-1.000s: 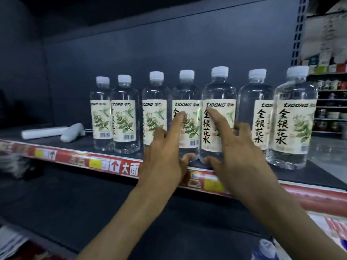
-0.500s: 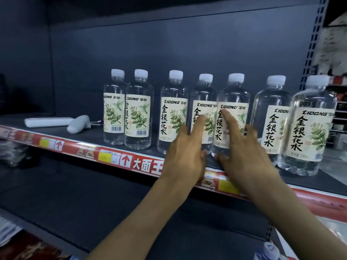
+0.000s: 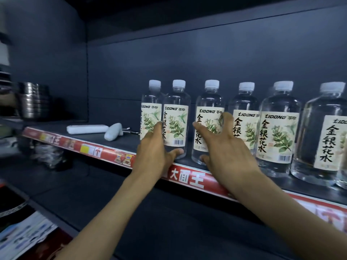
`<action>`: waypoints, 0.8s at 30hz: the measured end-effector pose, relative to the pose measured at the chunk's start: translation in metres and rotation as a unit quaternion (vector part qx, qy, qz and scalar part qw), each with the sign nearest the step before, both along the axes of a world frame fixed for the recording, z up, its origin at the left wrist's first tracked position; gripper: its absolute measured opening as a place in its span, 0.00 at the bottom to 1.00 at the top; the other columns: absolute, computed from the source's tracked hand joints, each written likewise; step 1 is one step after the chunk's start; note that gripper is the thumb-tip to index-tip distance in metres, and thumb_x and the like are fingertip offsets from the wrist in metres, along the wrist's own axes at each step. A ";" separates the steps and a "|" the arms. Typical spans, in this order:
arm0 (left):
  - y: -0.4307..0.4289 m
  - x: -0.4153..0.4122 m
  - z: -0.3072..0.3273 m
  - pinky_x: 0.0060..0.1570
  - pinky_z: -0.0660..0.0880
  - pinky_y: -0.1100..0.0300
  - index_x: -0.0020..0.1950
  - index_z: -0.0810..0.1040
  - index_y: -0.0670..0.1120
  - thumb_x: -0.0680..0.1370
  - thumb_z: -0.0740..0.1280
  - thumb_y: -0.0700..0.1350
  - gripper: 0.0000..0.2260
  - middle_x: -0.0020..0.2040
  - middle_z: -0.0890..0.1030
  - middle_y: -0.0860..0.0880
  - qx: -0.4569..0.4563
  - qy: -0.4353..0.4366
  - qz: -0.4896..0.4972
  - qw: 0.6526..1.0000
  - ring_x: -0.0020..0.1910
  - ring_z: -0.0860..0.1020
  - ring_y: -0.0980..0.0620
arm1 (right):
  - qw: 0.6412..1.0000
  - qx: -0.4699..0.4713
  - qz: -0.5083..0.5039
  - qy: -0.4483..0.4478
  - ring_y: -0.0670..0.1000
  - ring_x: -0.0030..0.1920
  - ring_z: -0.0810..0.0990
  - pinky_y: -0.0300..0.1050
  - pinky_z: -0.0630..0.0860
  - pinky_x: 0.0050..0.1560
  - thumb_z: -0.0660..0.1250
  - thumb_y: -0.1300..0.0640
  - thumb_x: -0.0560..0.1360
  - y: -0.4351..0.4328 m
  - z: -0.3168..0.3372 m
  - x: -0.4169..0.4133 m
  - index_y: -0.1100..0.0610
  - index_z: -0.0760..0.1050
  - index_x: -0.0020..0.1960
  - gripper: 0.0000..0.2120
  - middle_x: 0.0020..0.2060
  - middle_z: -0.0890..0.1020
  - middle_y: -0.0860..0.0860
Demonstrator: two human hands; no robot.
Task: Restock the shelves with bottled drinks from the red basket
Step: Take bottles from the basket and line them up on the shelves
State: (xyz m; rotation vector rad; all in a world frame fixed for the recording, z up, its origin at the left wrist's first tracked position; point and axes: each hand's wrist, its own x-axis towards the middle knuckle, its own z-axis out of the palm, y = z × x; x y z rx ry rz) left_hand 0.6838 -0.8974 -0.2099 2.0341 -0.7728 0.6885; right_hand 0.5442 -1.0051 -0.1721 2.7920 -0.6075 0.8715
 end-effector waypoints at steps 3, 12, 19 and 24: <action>-0.013 0.001 0.001 0.55 0.76 0.52 0.72 0.61 0.50 0.68 0.77 0.57 0.39 0.55 0.78 0.47 0.005 0.007 0.004 1.000 0.56 0.77 0.45 | 1.000 0.000 -0.005 -0.014 0.54 0.35 0.72 0.51 0.80 0.46 0.71 0.62 0.74 0.001 -0.001 0.009 0.39 0.49 0.77 0.44 0.73 0.42 0.59; -0.037 0.005 -0.002 0.54 0.77 0.45 0.72 0.62 0.46 0.70 0.77 0.51 0.36 0.58 0.78 0.42 -0.005 -0.016 -0.017 1.000 0.56 0.78 0.40 | 0.999 -0.010 -0.042 0.005 0.59 0.43 0.81 0.48 0.76 0.40 0.71 0.66 0.73 0.001 0.000 0.026 0.43 0.47 0.78 0.46 0.72 0.42 0.64; -0.002 0.015 -0.005 0.49 0.78 0.51 0.65 0.70 0.47 0.74 0.74 0.48 0.22 0.50 0.78 0.47 -0.089 -0.079 0.021 0.993 0.47 0.78 0.47 | 0.998 -0.029 -0.057 0.010 0.51 0.29 0.68 0.47 0.71 0.33 0.67 0.71 0.72 0.002 0.001 0.031 0.43 0.45 0.78 0.48 0.73 0.41 0.64; 0.024 0.044 -0.005 0.55 0.76 0.48 0.71 0.61 0.56 0.71 0.76 0.48 0.34 0.57 0.78 0.47 -0.071 0.018 -0.008 0.997 0.55 0.78 0.45 | 0.996 -0.054 -0.066 0.016 0.50 0.26 0.63 0.47 0.68 0.31 0.66 0.71 0.72 0.002 -0.003 0.031 0.42 0.44 0.78 0.47 0.74 0.40 0.64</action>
